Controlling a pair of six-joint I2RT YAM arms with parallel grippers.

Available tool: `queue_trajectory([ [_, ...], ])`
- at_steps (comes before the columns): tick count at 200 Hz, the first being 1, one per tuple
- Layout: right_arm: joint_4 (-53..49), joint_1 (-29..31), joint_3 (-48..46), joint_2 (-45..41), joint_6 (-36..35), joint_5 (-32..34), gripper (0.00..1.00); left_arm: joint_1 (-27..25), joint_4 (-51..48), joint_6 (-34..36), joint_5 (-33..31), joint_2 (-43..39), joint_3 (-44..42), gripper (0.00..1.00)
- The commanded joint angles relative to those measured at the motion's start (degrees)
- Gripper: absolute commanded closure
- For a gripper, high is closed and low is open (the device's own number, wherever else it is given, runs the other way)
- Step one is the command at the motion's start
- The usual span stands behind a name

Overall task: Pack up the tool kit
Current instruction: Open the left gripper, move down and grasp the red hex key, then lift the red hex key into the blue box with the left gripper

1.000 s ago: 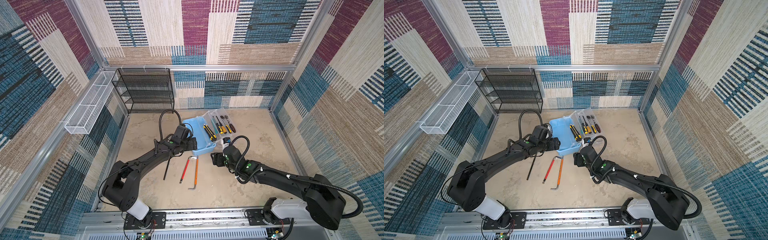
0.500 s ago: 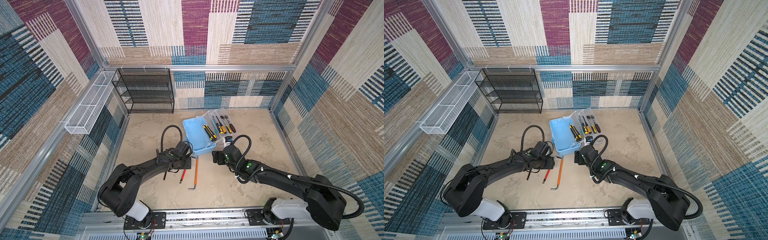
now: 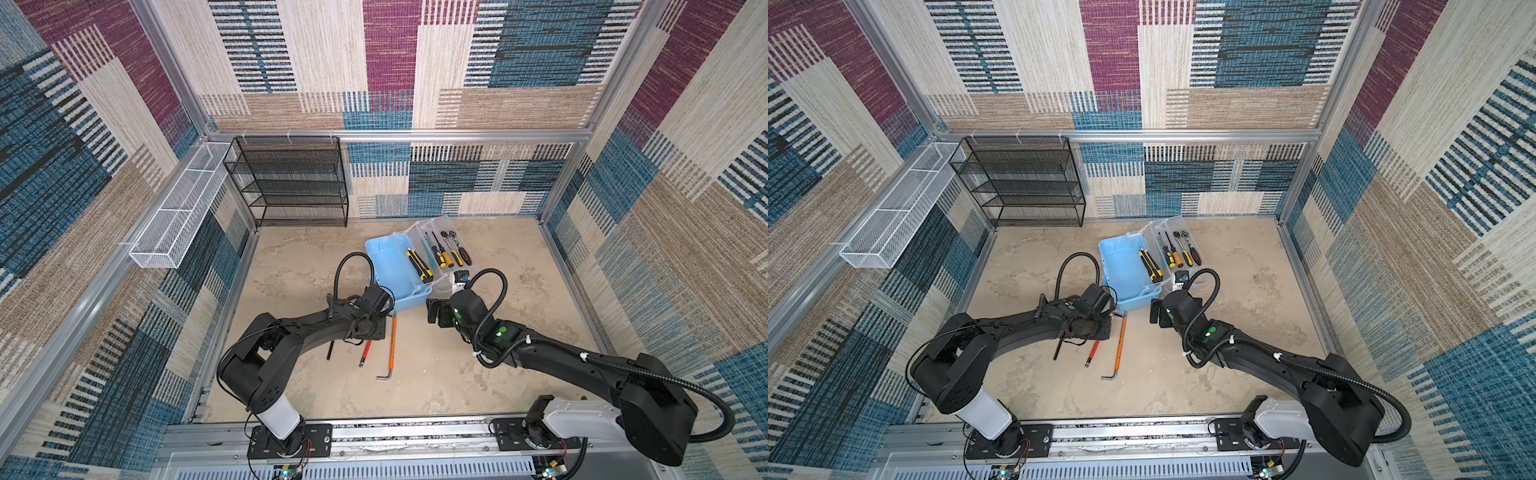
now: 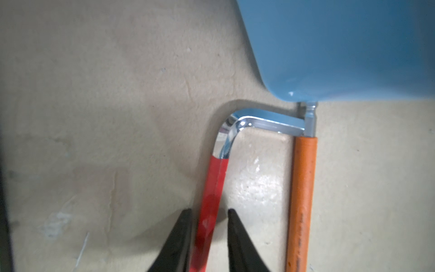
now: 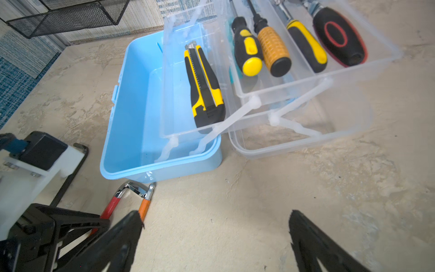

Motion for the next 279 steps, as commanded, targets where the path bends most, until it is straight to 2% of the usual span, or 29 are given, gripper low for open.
queue_trajectory([
  [1,2.8,-0.8,-0.9,-1.0,-1.1,-0.2,0.0,-0.2,-4.0,0.4,0.8,0.4,-0.9,0.82],
  [39,5.1,-3.3,-2.3,-2.1,-1.5,-2.8,0.0,-0.2,-4.2,-1.2,0.7,-1.4,-2.7,1.0],
  [153,9.8,-6.4,-3.3,0.2,-3.5,-7.2,0.0,-0.2,-8.1,-5.5,-3.7,-12.3,-3.8,1.0],
  [214,12.0,-7.1,-4.1,1.1,-4.3,-9.0,0.0,0.2,-8.4,-4.1,-7.9,-17.0,1.7,1.0],
  [247,13.5,-7.1,-5.5,0.7,-4.0,-9.8,0.0,2.1,-6.8,-1.8,-6.5,-14.4,8.0,1.0],
  [279,13.6,-7.2,-7.4,-0.4,-3.4,-9.9,0.0,5.6,-2.7,-2.6,0.0,-9.2,14.0,1.0],
])
